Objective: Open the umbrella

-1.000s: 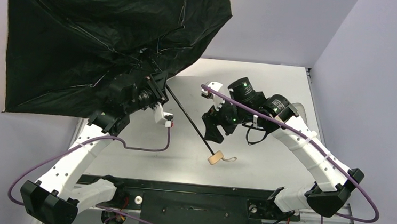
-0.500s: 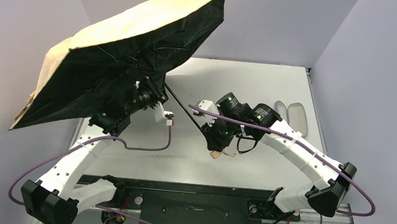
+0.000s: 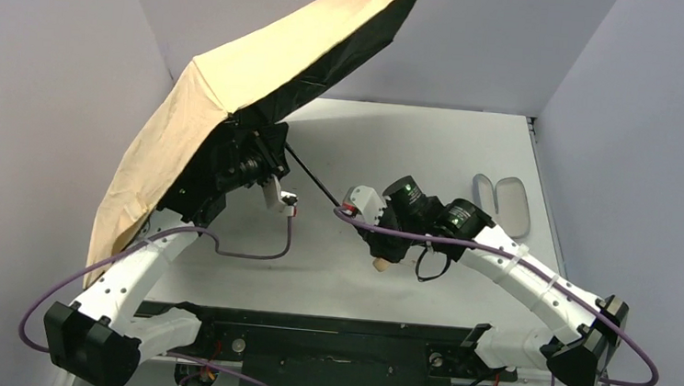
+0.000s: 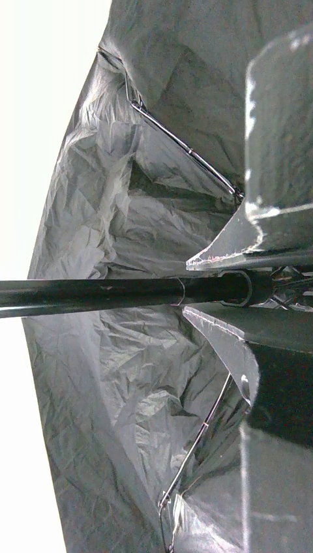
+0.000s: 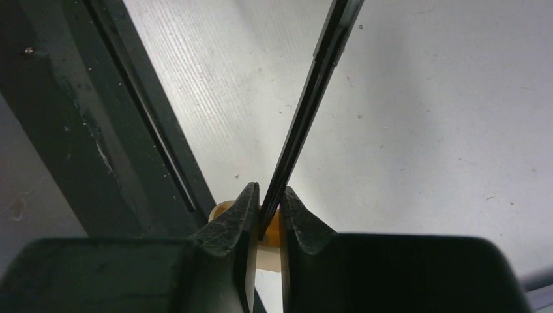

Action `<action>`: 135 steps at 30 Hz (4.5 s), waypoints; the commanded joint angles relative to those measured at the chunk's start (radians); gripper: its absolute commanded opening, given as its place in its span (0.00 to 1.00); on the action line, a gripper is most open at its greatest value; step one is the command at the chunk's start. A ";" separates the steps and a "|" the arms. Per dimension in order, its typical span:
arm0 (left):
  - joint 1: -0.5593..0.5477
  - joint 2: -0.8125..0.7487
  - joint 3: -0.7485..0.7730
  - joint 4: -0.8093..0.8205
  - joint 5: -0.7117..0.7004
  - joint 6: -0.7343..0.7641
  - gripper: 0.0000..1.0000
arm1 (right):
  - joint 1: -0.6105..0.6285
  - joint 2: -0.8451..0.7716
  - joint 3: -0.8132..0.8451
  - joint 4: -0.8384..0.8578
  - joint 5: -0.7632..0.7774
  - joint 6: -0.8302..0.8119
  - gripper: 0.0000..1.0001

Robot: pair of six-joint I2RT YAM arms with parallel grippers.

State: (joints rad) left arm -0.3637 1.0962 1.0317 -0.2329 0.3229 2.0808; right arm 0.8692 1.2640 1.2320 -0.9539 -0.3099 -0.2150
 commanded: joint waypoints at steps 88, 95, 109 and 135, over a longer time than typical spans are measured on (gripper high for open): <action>0.277 0.132 0.131 0.604 -0.113 -0.019 0.00 | 0.007 0.279 0.256 -0.141 -0.062 -0.008 0.00; 0.348 0.182 0.155 0.633 -0.154 -0.019 0.00 | 0.013 0.202 0.174 -0.172 -0.033 -0.042 0.00; 0.407 0.223 0.184 0.642 -0.160 -0.018 0.00 | 0.012 0.149 0.080 -0.180 -0.004 -0.063 0.00; 0.437 0.322 0.259 0.667 -0.231 0.012 0.00 | -0.005 0.113 0.023 -0.181 -0.004 -0.064 0.00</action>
State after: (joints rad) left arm -0.0978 1.3834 1.1660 0.1875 0.5724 2.0808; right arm 0.8322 1.4601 1.3281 -0.7021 -0.2314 -0.1177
